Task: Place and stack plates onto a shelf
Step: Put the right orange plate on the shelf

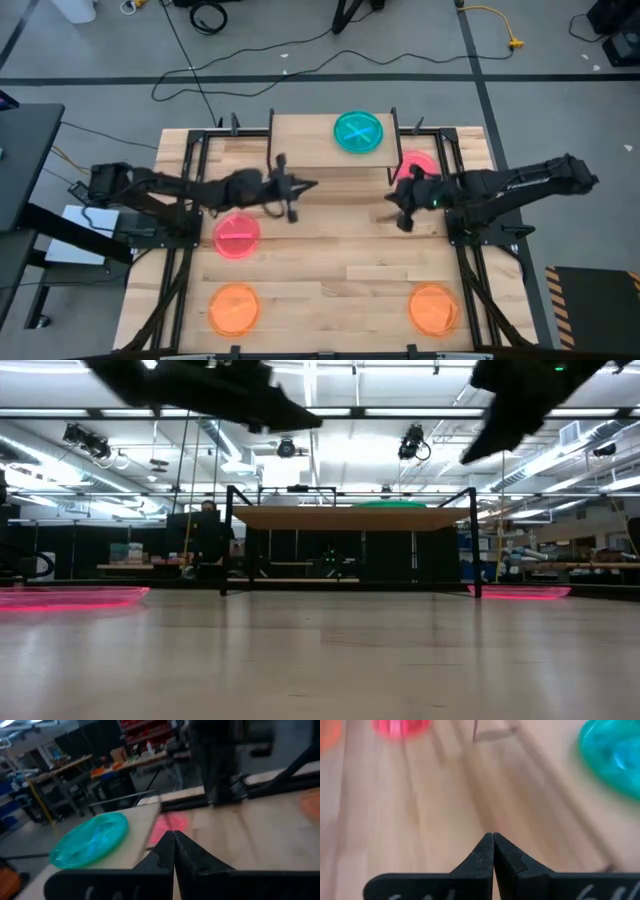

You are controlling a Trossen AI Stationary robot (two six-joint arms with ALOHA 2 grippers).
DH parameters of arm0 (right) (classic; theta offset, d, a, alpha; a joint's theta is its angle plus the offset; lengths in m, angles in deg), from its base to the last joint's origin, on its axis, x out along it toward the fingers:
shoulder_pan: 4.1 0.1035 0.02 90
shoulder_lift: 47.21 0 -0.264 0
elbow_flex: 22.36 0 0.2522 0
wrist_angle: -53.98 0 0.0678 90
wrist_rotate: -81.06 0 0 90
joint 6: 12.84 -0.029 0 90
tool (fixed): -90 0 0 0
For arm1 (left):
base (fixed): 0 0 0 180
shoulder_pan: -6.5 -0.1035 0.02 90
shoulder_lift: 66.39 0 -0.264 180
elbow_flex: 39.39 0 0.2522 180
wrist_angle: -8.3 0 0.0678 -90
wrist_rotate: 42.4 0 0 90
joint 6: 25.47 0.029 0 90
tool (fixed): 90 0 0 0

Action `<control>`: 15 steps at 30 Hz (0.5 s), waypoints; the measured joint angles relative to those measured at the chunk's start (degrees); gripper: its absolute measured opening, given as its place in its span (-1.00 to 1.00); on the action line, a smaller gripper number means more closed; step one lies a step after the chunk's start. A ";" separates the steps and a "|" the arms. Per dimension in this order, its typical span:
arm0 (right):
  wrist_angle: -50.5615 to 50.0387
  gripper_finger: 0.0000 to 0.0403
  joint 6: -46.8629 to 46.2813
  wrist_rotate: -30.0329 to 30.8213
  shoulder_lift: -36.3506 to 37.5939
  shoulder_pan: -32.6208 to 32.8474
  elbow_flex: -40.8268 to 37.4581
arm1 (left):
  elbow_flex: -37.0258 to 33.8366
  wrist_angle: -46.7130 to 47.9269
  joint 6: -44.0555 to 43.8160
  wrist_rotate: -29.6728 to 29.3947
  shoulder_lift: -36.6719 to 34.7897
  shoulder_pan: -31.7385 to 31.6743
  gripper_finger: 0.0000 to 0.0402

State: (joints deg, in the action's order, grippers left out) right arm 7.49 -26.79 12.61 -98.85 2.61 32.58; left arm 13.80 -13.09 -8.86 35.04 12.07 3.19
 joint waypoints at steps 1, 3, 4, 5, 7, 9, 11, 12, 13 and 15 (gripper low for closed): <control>-3.04 -0.95 -1.86 0.21 -0.13 2.16 -0.08 | -2.52 -1.94 -0.47 -0.55 -1.20 1.33 -0.97; -9.13 -0.95 -8.29 0.85 -0.69 5.70 -0.16 | -6.97 -6.01 -1.09 -2.31 -3.00 3.97 -0.97; -11.29 -0.95 -12.02 1.16 -1.06 7.06 -0.16 | -9.14 -7.69 -1.10 -3.53 -3.84 5.32 -0.97; -13.33 -0.94 -15.67 1.46 -1.67 8.38 -0.16 | -11.21 -9.75 -1.09 -4.94 -4.41 6.46 -0.97; -15.47 -0.91 -22.22 0.89 -3.58 11.49 -0.20 | -15.16 -14.08 -1.17 -7.73 -5.50 8.45 -0.97; -14.95 -0.89 -26.75 -2.68 -6.46 15.09 -0.20 | -18.64 -18.52 -1.84 -9.93 -5.61 9.61 -0.97; -13.14 -0.87 -31.29 -7.88 -9.97 18.84 -0.20 | -22.11 -22.17 -3.47 -11.39 -5.53 10.45 -0.97; -12.01 -0.86 -33.87 -10.22 -11.75 20.77 -0.17 | -23.61 -23.99 -4.36 -11.64 -5.51 10.76 -0.97; -11.27 -0.85 -36.99 -12.53 -13.63 22.81 -0.04 | -24.85 -25.67 -5.63 -11.70 -5.52 10.93 -0.97; -10.12 -0.82 -43.05 -16.60 -17.09 26.51 0.81 | -27.22 -27.72 -7.58 -11.78 -5.52 10.99 -0.97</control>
State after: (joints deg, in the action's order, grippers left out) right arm -2.63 -69.84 -3.99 -115.94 29.12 33.39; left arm -13.42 -40.81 -16.44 23.26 6.55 14.18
